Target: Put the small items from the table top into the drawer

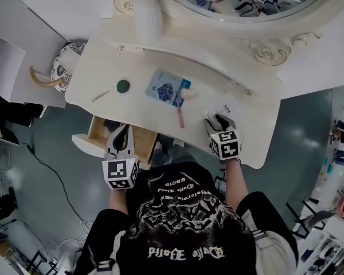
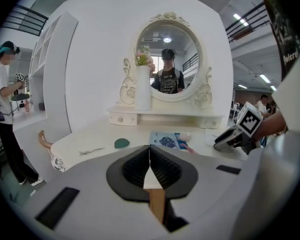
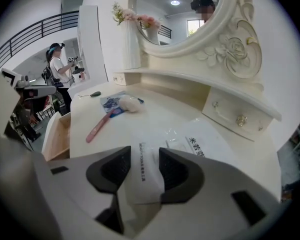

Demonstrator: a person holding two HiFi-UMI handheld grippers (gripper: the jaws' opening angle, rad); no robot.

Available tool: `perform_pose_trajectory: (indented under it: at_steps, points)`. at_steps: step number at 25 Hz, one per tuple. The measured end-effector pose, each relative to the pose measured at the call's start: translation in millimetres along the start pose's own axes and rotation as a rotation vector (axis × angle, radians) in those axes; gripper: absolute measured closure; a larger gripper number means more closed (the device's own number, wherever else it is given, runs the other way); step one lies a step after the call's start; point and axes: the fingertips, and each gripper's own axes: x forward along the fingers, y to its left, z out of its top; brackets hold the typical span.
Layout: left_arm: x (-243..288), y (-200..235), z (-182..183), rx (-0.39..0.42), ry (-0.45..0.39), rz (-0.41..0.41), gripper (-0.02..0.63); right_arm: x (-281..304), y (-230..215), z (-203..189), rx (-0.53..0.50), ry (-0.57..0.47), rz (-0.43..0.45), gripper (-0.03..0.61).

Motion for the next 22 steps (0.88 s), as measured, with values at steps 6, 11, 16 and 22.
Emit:
perform_pose_trajectory:
  at_steps: [6,11,16,22]
  points:
    - [4.7,1.1,1.2,-0.017,-0.003,0.014,0.597,1.4,-3.2,2.7,0.025,0.002,0.041,0.412]
    - [2.5,0.8,-1.4,-0.019,0.003,0.029,0.597,1.5,-7.4,0.2,-0.034,0.024,0.003,0.56]
    - [0.5,-2.1,-2.7,-0.016,0.005,0.035,0.597,2.1,-8.1,0.7,-0.024,0.021,0.024,0.561]
    - [-2.8,-7.0,-1.2,-0.013,0.003,0.035,0.597,-7.9,-4.7,5.1,-0.09,-0.018,-0.016,0.569]
